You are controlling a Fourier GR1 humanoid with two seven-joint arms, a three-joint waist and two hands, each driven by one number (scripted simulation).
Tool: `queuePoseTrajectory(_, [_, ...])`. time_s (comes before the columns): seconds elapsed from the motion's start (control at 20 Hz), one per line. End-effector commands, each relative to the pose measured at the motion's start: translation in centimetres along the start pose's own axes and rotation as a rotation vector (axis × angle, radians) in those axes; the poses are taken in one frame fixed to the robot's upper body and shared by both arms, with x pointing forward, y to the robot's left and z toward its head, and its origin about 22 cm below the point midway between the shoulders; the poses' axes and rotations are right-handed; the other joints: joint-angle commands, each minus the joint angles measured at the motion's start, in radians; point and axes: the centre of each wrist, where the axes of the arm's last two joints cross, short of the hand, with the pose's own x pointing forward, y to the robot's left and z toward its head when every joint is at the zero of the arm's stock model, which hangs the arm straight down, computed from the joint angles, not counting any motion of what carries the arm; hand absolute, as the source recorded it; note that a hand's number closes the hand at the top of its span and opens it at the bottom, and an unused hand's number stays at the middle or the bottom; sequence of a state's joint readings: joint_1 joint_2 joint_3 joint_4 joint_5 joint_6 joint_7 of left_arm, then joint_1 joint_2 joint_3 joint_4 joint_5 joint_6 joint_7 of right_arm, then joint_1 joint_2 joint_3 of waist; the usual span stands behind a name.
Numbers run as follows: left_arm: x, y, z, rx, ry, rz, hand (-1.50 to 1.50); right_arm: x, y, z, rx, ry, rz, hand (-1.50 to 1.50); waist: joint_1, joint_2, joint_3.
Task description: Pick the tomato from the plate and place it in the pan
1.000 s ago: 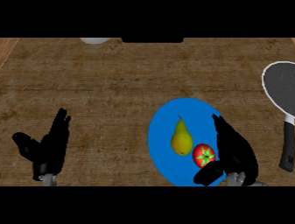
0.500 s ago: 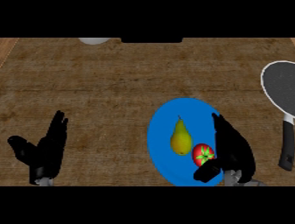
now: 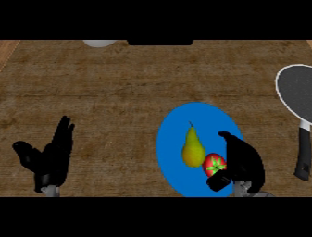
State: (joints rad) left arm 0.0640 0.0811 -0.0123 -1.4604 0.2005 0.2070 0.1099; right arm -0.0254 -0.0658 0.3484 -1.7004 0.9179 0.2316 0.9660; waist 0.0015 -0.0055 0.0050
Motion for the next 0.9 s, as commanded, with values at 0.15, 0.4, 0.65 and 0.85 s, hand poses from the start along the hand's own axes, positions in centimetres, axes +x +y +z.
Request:
queuePoseTrajectory(0.15, [-0.5,0.2,-0.1,-0.004,0.052,0.012,0.0,1.4,1.1,0.3,-0.051,-0.106,0.054,1.5,-0.001,0.005,-0.005])
queuePoseTrajectory(0.4, [-0.4,-1.4,1.5,0.008,0.043,-0.004,0.0,1.1,0.7,-1.2,-0.081,-0.112,0.058,1.5,0.001,0.005,-0.005])
queuePoseTrajectory(0.65, [-1.1,0.1,0.9,0.008,0.036,0.001,0.0,0.5,1.2,-1.6,-0.076,-0.077,0.081,1.5,0.0,0.005,-0.005])
queuePoseTrajectory(0.85, [-0.1,-1.9,0.2,-0.031,0.025,-0.011,0.0,6.3,-2.8,-7.1,-0.121,-0.002,0.05,1.5,0.029,0.016,-0.004])
